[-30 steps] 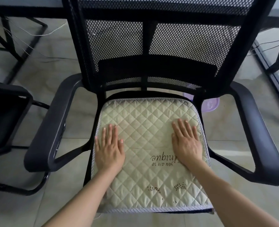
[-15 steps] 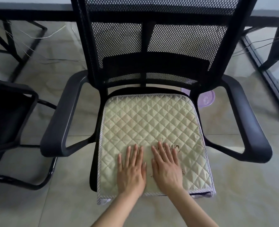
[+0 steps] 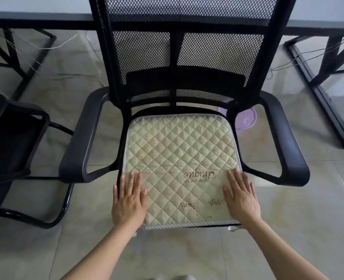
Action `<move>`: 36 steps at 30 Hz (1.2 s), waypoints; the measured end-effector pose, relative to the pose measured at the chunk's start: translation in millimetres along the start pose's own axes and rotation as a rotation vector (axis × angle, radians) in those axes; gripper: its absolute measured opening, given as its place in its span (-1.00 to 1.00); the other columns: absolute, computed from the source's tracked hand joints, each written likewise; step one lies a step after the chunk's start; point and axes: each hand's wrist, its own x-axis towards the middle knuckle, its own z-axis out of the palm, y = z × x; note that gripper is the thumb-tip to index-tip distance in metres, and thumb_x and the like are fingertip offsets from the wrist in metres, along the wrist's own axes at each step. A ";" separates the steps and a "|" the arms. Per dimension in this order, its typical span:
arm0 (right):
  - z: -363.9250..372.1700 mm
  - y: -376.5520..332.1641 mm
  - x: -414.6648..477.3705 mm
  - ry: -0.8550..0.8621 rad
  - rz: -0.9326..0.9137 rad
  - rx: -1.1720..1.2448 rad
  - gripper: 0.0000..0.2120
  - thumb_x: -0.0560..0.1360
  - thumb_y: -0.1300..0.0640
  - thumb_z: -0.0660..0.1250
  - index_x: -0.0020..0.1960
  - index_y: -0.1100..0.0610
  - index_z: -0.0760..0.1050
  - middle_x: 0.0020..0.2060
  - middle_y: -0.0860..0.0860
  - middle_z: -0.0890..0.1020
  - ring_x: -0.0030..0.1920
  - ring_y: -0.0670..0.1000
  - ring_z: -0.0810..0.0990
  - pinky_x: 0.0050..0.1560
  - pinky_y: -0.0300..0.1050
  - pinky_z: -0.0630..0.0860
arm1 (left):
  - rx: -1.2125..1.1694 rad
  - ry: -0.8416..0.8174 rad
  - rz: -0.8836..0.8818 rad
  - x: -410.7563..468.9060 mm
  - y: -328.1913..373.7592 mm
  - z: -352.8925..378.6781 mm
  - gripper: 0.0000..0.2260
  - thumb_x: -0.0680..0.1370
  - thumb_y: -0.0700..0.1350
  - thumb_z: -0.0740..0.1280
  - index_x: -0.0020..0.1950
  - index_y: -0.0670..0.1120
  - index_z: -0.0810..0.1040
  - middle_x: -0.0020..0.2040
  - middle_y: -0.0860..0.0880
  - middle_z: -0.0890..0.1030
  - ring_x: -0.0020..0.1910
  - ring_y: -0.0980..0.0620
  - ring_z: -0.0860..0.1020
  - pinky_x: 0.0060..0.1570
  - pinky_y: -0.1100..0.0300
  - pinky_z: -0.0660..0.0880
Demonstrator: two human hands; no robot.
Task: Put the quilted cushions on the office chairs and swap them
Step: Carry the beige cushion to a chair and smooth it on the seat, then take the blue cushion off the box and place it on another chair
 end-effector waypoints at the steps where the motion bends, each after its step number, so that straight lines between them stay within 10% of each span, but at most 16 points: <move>1: -6.4 -1.1 1.2 -0.029 0.016 0.032 -0.43 0.58 -0.16 -0.07 0.54 -0.02 -0.03 0.54 -0.09 -0.07 0.55 -0.01 -0.16 0.52 -0.08 -0.21 | 0.018 -0.027 0.013 1.3 1.8 -5.9 -0.43 0.53 0.17 -0.22 0.53 0.03 -0.10 0.57 0.03 -0.04 0.57 -0.03 -0.10 0.44 0.08 -0.33; 5: -49.8 -27.7 2.5 -0.013 0.138 0.271 -0.54 0.58 0.00 0.13 0.43 0.13 0.28 0.45 0.10 0.32 0.46 0.12 0.26 0.41 0.02 0.25 | -0.045 -0.078 0.035 8.7 30.1 -61.4 -0.56 0.61 0.05 0.02 0.44 -0.09 0.30 0.48 -0.13 0.30 0.49 -0.11 0.20 0.46 0.02 0.10; 9: -106.1 -65.1 -3.5 -0.111 0.120 0.377 -0.63 0.57 0.01 0.18 0.33 0.12 0.42 0.24 0.08 0.56 0.21 0.08 0.55 0.12 -0.09 0.46 | -0.226 -0.149 0.027 10.1 66.0 -128.1 -0.62 0.62 0.07 0.00 0.28 -0.05 0.46 0.26 -0.05 0.54 0.19 -0.05 0.51 0.06 0.10 0.43; 17: -221.7 -124.6 -26.1 -0.182 0.064 0.515 -0.71 0.55 0.10 0.18 0.16 0.19 0.54 -0.12 0.09 0.65 -0.06 0.14 0.65 -0.06 -0.04 0.55 | -0.227 -0.310 0.032 5.7 83.8 -252.7 -0.60 0.59 0.14 0.01 0.18 -0.03 0.51 -0.29 0.06 0.50 -0.35 0.07 0.45 -0.35 0.20 0.34; 23: -291.4 -166.4 -41.2 -0.226 0.024 0.547 -0.76 0.55 0.11 0.18 0.09 0.17 0.56 -0.15 0.12 0.65 -0.20 0.06 0.56 -0.13 -0.02 0.54 | -0.299 -0.399 0.055 -11.3 71.6 -342.4 -0.59 0.59 0.14 0.08 0.31 -0.03 0.45 0.20 -0.07 0.56 0.08 -0.04 0.53 -0.08 0.17 0.41; 36: -350.1 -285.8 -86.1 -0.364 -0.161 0.529 -0.74 0.56 0.12 0.16 0.15 0.19 0.52 -0.14 0.06 0.61 -0.21 -0.05 0.56 -0.33 -0.26 0.40 | -0.420 -0.341 -0.065 -60.6 -12.0 -438.6 -0.64 0.58 0.14 0.09 -0.09 -0.09 0.53 -0.15 -0.09 0.57 -0.18 -0.05 0.51 -0.08 0.09 0.44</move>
